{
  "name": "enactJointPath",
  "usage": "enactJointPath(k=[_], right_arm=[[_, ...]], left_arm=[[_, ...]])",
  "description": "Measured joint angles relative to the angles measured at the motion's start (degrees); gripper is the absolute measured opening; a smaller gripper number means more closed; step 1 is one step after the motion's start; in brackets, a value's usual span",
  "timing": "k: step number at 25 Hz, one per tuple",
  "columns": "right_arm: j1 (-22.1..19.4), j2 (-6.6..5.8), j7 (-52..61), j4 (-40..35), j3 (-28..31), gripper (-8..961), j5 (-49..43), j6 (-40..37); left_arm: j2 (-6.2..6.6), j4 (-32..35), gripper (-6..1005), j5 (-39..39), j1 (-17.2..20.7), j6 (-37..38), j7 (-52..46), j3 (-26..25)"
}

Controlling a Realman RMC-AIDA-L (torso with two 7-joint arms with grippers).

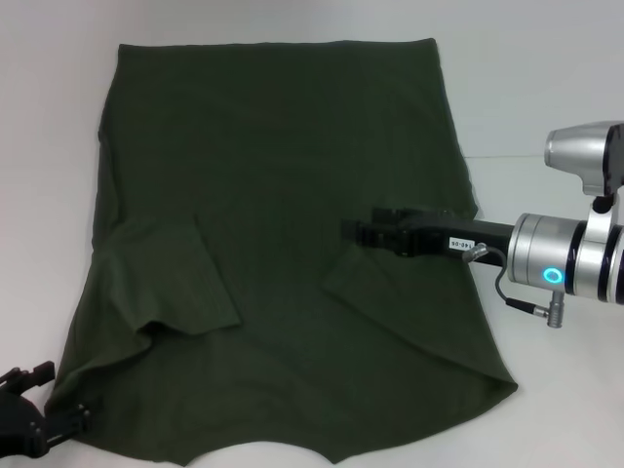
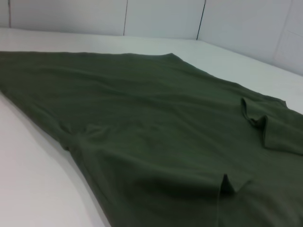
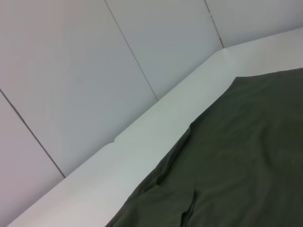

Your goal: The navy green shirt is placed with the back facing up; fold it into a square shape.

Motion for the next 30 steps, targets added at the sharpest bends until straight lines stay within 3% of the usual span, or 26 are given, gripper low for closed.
enactJointPath(k=[14,22,30], right_arm=[[0.1,0.08,0.0,0.0,0.1,747,0.7,-0.2],[-0.1,0.0,0.0,-0.1,0.1,747,1.0,-0.4],[-0.4,-0.02,0.0,-0.3,0.0,747,1.0,-0.5]], left_arm=[[0.16,-0.4,875,0.4,-1.0,-3.6,-1.3,0.0],[0.28,-0.4,667,0.8,-1.6,-4.8,-1.9,0.7],[0.18,-0.1,344,1.6,-1.6,-4.4,-2.7,0.6]])
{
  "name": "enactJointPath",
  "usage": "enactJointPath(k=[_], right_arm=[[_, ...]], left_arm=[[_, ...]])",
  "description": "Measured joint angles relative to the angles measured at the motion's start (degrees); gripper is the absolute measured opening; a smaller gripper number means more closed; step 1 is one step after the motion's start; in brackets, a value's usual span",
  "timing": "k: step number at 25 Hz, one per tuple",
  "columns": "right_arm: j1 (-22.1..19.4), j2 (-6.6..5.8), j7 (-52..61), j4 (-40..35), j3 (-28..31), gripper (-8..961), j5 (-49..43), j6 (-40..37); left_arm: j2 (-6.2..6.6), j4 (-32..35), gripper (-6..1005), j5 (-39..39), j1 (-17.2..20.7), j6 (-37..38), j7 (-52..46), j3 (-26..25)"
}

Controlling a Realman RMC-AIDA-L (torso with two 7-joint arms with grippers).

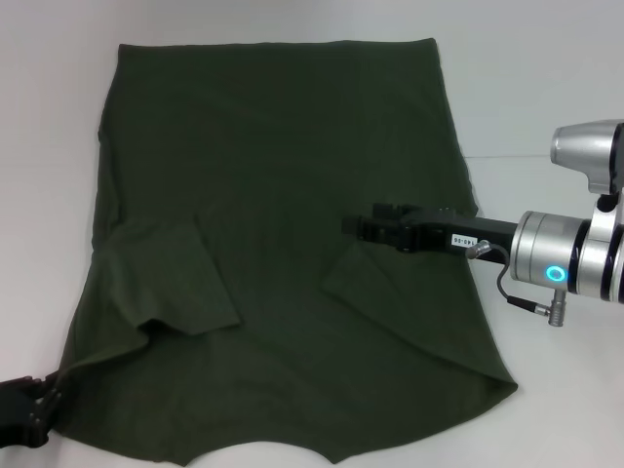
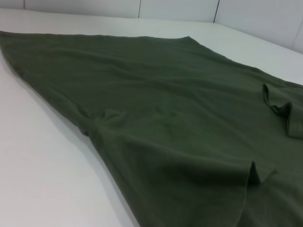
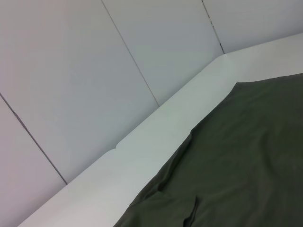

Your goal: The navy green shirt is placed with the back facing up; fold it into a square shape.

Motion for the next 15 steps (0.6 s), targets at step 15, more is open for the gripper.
enactJointPath(k=[15], right_arm=[[-3.4,-2.7,11.7,-5.4,-0.5,746,-4.2,-5.8]], left_arm=[[0.0,0.1,17,-4.4,0.1,3.4,-0.8,-0.5]])
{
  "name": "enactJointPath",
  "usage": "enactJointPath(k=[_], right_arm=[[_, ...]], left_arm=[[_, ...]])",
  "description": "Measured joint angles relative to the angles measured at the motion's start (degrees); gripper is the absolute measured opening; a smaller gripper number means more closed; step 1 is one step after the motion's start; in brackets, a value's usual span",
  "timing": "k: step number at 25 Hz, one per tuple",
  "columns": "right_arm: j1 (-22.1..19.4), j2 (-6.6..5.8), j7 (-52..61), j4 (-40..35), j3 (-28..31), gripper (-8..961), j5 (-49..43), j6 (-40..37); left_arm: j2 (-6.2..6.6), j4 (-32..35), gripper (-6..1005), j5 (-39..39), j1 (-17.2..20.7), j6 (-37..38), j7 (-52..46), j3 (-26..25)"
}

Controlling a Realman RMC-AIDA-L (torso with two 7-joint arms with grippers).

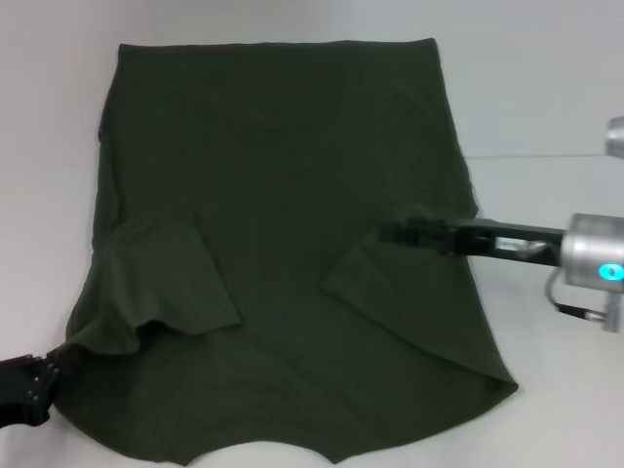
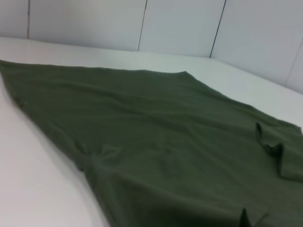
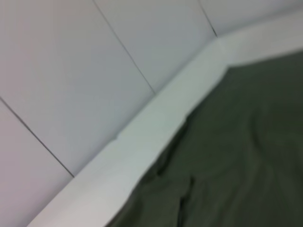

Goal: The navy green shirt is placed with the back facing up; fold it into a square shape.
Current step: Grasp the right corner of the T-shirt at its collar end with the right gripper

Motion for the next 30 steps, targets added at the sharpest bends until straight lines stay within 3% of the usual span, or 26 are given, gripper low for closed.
enactJointPath(k=[6,10,20,30], right_arm=[[-2.5,-4.85,17.2,-1.9,0.3,746,-6.0,-7.8],[-6.2,-7.09,22.5,-2.0,0.5,746,-6.9,-10.8],[-10.7,-8.84,25.8,-2.3,0.6,745,-7.7,-14.8],[-9.9,-8.7,29.7,-2.1,0.4,745,-12.5,-15.1]], left_arm=[[0.0,-0.1,16,-1.4,-0.1,3.6,0.3,0.0],[0.0,-0.3,16,-2.3,-0.3,4.6,0.6,0.2],[0.07,-0.4,17,-2.4,-1.0,4.7,0.7,0.5],[0.09,-0.4,17,-2.4,-1.7,5.0,0.7,0.7]])
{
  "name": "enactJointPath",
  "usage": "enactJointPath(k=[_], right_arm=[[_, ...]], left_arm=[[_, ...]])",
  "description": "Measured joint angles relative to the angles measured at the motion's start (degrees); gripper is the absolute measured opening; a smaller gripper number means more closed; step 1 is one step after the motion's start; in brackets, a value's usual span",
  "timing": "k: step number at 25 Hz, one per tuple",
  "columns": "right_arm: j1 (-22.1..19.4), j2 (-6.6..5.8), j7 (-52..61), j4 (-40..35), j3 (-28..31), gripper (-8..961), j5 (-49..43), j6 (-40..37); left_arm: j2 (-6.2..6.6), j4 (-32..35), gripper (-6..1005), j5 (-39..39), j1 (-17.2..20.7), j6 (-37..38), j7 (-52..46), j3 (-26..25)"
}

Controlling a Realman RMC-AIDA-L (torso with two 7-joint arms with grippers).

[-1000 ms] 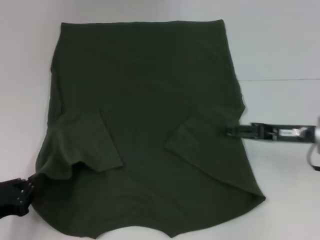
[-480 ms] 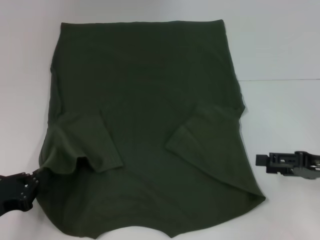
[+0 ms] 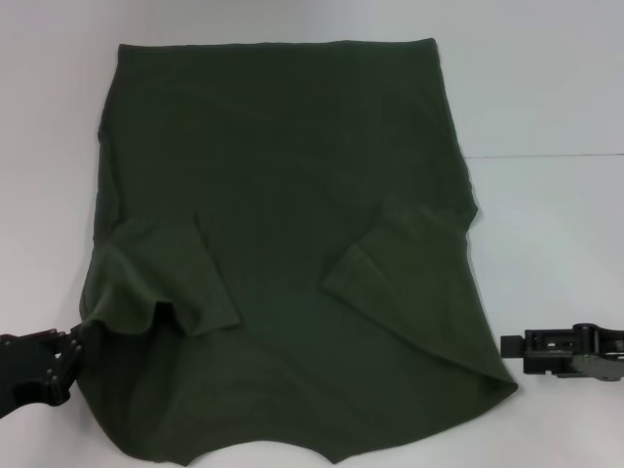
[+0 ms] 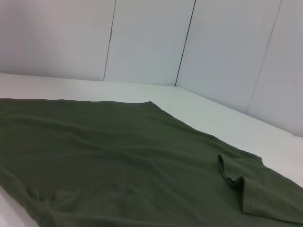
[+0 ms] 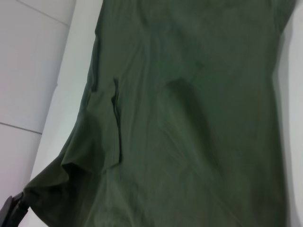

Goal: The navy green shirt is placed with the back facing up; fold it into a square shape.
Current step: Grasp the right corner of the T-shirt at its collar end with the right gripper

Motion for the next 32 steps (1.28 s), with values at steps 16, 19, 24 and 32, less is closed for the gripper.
enactJointPath(k=[16,19,24,32], right_arm=[[0.4,0.44,0.8,0.3,0.4,745,-3.4,0.3],[0.1,0.36,1.0,0.3,0.3,745,-3.5,0.2],[0.1,0.47,1.7,0.3,0.4,744,-6.0,0.9],[0.1,1.13,1.8,0.4,0.3,744,-6.4,3.0]], left_arm=[[0.09,0.0,18,-0.1,0.0,-0.4,0.0,-0.1],[0.02,0.0,18,0.0,-0.1,-0.5,0.0,-0.1],[0.01,0.0,18,0.0,-0.3,-0.5,0.0,-0.2],[0.08,0.0,16,0.0,-0.7,-0.5,0.0,-0.1]])
